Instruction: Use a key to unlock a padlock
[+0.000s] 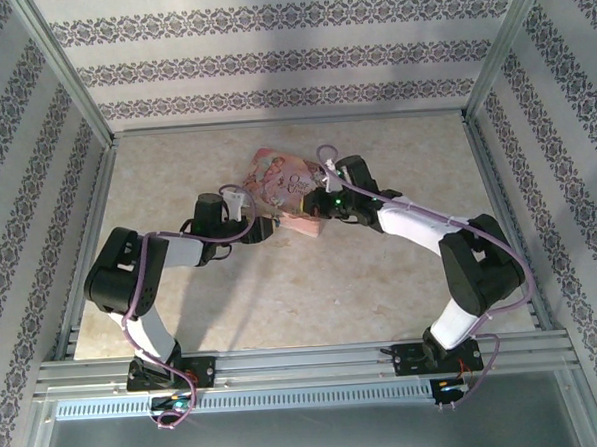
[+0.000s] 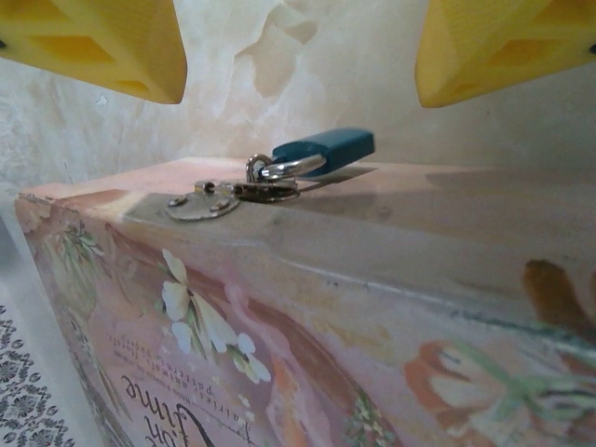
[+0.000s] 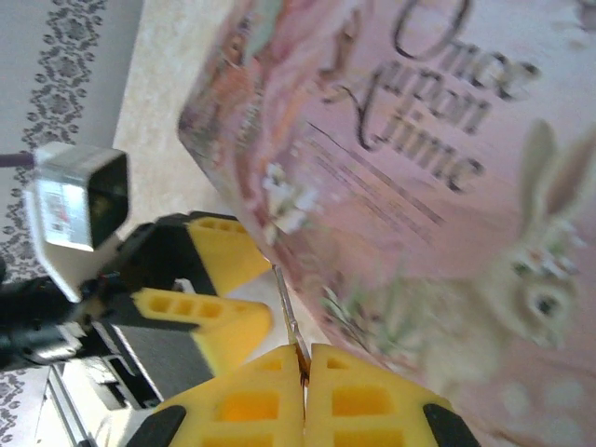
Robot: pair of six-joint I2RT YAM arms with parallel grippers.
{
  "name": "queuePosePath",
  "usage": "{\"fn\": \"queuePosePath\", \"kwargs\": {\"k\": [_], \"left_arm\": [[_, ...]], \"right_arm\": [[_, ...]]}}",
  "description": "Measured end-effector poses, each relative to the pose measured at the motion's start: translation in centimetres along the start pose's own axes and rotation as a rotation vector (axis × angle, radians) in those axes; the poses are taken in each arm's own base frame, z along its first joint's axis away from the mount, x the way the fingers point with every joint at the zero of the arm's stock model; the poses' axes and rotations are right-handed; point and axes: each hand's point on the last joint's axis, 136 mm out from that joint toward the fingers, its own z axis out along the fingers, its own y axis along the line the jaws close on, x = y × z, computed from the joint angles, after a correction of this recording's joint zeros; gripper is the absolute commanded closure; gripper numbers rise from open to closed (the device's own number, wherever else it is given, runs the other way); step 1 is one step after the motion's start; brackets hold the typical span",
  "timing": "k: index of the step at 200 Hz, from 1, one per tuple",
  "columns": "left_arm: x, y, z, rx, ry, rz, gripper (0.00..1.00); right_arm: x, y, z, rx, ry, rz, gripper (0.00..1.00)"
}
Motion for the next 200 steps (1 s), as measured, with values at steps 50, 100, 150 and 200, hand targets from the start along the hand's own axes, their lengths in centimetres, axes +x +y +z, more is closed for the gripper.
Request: {"fn": "queuePosePath", "kwargs": {"k": [50, 100, 150, 200], "left_arm": [[0.1, 0.3, 1.0, 0.030, 0.003, -0.018, 0.36], [-0.2, 0.7, 1.8, 0.034, 0.004, -0.026, 0.37], [-0.3, 0.7, 2.4, 0.051, 0.004, -0.024, 0.41], [-0.4, 0.8, 2.7, 0.056, 0.004, -0.021, 0.44]], "right_arm": [[-0.2, -0.8, 2.6, 0.008, 0.026, 0.002, 1.00], [0.1, -1.5, 3.3, 0.015, 0.042, 0.011, 1.00], [0.2, -1.5, 3.4, 0.006, 0.035, 0.005, 1.00], [0.2, -1.5, 3.3, -0.003, 0.023, -0.003, 1.00]]}}
